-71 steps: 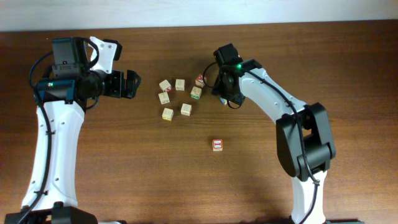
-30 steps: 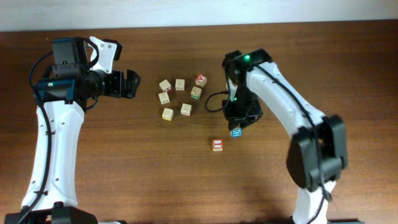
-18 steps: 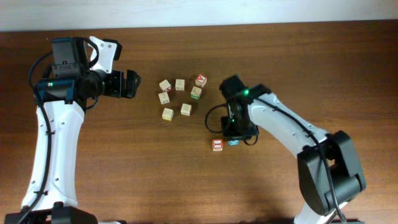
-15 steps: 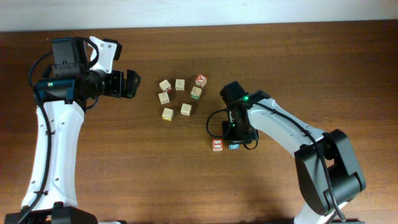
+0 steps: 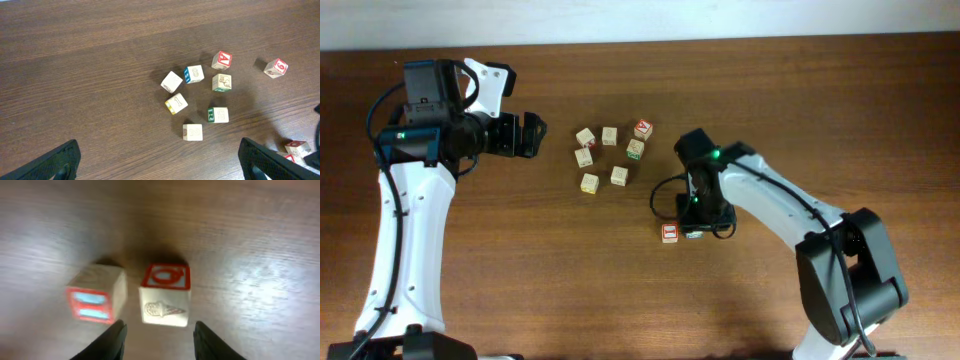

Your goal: Rotate 5 blocks

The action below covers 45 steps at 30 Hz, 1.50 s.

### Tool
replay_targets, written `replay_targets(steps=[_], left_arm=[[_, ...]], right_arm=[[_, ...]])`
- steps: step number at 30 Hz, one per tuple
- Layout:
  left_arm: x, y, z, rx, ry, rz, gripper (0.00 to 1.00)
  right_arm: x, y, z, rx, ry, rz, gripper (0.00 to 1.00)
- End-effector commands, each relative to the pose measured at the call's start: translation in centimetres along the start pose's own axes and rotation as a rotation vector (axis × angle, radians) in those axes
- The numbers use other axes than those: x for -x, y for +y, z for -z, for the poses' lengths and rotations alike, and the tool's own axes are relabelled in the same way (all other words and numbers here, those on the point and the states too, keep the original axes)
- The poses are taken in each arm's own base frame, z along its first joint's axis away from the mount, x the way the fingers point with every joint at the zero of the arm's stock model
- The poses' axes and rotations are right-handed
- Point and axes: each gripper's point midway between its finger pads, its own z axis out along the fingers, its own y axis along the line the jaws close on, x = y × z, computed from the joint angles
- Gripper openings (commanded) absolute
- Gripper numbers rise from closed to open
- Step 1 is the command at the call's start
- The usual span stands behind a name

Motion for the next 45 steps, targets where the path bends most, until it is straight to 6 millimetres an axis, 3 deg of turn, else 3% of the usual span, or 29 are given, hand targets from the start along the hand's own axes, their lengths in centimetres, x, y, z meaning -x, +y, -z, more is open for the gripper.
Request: replay_targets(steps=[1, 3, 4, 7, 9, 11, 14, 16, 21, 26, 31, 34, 37, 41, 45], left_arm=[[0.7, -0.1, 0.2, -0.008, -0.018, 0.003, 0.99], [0.7, -0.1, 0.2, -0.008, -0.018, 0.003, 0.99], [0.7, -0.1, 0.2, -0.008, -0.018, 0.003, 0.99], [0.7, -0.1, 0.2, -0.008, -0.018, 0.003, 0.99], [0.7, -0.1, 0.2, -0.008, -0.017, 0.003, 0.99], [0.7, -0.1, 0.2, -0.008, -0.017, 0.003, 0.99], [0.7, -0.1, 0.2, -0.008, -0.018, 0.003, 0.99], [0.7, -0.1, 0.2, -0.008, -0.018, 0.003, 0.99], [0.7, -0.1, 0.2, -0.008, -0.018, 0.003, 0.99], [0.7, -0.1, 0.2, -0.008, -0.017, 0.004, 0.99], [0.7, -0.1, 0.2, -0.008, -0.018, 0.003, 0.99], [0.7, -0.1, 0.2, -0.008, -0.018, 0.003, 0.99], [0.7, -0.1, 0.2, -0.008, -0.017, 0.003, 0.99], [0.7, -0.1, 0.2, -0.008, -0.017, 0.003, 0.99], [0.7, -0.1, 0.2, -0.008, -0.017, 0.003, 0.99]], right_arm=[[4.8, 2.0, 5.6, 0.063, -0.164, 0.036, 0.48], [8.5, 4.5, 7.8, 0.125, -0.327, 0.076, 0.51], [9.6, 5.5, 7.9, 0.146, -0.374, 0.081, 0.52], [12.5, 8.7, 6.1, 0.214, -0.450, 0.034, 0.43], [13.5, 10.1, 4.8, 0.244, -0.465, 0.017, 0.43], [14.0, 12.1, 2.1, 0.265, -0.459, 0.015, 0.43], [14.1, 13.0, 0.4, 0.273, -0.450, -0.001, 0.56], [14.2, 13.2, -1.2, 0.264, -0.436, -0.026, 0.57], [14.1, 13.0, -2.8, 0.245, -0.415, -0.034, 0.47], [14.3, 12.8, -4.2, 0.239, -0.401, -0.044, 0.47], [14.0, 12.6, -4.2, 0.232, -0.391, -0.046, 0.41], [13.4, 11.4, -2.6, 0.198, -0.367, -0.028, 0.36], [12.1, 9.6, -1.7, 0.086, -0.310, -0.022, 0.34], [10.2, 8.8, -0.5, 0.023, -0.221, 0.000, 0.27], [6.1, 8.9, -1.0, 0.037, -0.041, -0.005, 0.27]])
